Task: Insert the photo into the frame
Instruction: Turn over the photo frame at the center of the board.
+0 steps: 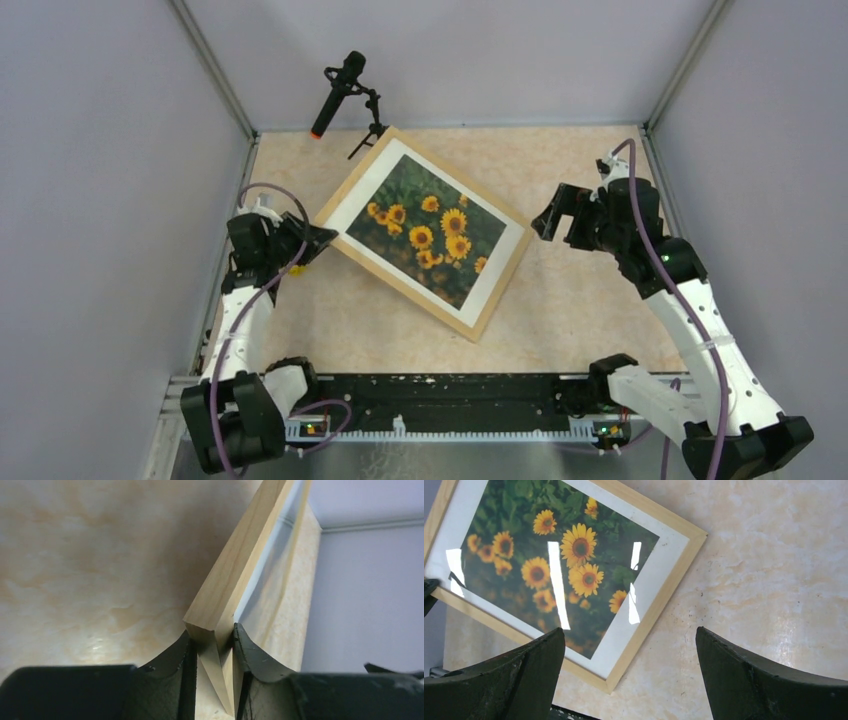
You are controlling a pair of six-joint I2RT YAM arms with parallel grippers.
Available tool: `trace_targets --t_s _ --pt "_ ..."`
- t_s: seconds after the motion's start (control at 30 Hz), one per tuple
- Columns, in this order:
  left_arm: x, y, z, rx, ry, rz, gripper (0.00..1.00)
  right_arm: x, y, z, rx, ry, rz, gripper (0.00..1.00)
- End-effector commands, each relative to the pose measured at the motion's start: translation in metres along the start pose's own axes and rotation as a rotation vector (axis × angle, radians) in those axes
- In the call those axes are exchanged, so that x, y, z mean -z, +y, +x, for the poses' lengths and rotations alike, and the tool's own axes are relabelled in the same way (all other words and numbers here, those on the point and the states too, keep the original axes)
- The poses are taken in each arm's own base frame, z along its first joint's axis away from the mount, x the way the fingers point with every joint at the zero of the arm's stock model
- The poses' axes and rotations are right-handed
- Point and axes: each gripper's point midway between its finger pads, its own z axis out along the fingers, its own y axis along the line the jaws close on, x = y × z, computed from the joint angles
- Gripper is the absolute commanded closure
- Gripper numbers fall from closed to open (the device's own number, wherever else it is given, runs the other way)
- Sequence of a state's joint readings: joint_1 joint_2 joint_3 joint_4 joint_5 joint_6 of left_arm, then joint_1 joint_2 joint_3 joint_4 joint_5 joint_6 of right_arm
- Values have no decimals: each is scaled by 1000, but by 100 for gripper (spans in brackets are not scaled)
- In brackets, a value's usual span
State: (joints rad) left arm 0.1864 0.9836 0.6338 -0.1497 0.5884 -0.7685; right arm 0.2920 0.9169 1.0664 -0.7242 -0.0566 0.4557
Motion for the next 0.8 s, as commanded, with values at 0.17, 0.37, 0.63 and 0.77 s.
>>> trace_targets --t_s 0.17,0.37,0.63,0.77 --pt "9 120 -12 -38 -118 -440 100 4 7 -14 45 -56 -38 1" --pt "33 154 -12 72 -244 -644 100 7 6 -18 69 -67 -32 1" --pt "44 143 -23 154 -280 -690 19 21 8 -26 97 -84 -31 1" --pt "48 73 -51 64 -267 -494 2 47 16 -46 143 -117 -35 1"
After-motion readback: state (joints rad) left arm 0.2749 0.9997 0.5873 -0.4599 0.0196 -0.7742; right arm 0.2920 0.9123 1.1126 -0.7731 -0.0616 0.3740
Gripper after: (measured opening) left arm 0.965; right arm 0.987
